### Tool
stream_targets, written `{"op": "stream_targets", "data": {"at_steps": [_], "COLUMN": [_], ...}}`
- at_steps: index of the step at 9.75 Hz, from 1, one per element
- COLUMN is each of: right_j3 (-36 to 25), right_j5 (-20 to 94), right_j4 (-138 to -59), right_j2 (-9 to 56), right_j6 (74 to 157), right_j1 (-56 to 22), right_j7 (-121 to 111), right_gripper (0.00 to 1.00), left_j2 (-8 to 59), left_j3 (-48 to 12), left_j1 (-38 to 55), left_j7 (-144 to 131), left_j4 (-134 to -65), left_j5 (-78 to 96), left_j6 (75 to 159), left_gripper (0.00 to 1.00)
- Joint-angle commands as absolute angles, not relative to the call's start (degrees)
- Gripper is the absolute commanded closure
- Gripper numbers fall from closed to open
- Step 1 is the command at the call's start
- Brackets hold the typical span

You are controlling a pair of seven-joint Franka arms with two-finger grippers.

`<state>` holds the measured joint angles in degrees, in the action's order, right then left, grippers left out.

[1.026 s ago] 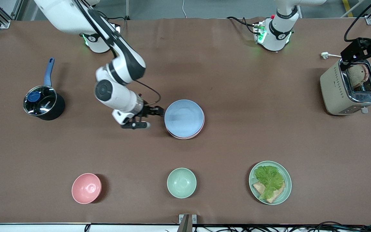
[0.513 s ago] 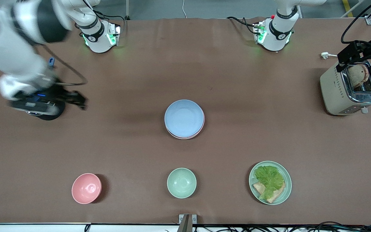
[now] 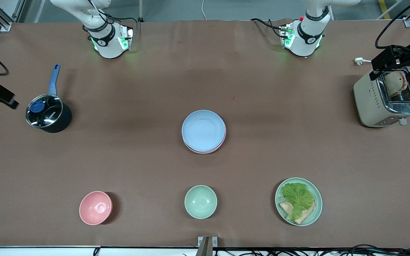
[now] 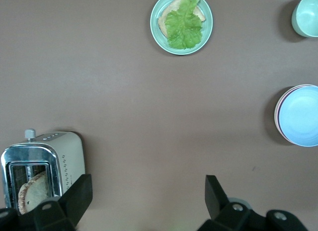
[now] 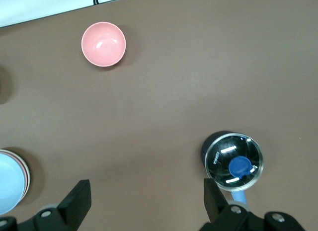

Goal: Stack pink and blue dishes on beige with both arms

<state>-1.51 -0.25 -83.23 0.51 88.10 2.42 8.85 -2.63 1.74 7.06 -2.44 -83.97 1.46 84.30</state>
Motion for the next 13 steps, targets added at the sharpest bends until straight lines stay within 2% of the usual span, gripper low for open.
{"op": "stream_targets", "data": {"at_steps": [1, 9, 13], "right_j3": [-1.14, -1.14, -1.05], "right_j5": [-1.14, -0.53, -1.14], "right_j4": [-81.64, -81.47, -81.12], "right_j2": [1.85, 1.84, 1.41], "right_j6": [85.43, 85.17, 82.36], "right_j1": [2.46, 2.81, 2.72], "right_j7": [8.96, 8.62, 8.35], "right_gripper": [0.0, 0.0, 0.0], "left_j2": [-2.11, -2.02, -2.02], "left_j3": [1.67, 0.97, 0.62], "left_j1": [6.59, 6.42, 6.33], "left_j7": [-2.73, -2.64, -2.64], "left_j4": [-84.55, -84.55, -84.73], "left_j5": [2.29, -0.08, -0.09], "left_j6": [83.23, 82.18, 82.27], "left_gripper": [0.0, 0.0, 0.0]}}
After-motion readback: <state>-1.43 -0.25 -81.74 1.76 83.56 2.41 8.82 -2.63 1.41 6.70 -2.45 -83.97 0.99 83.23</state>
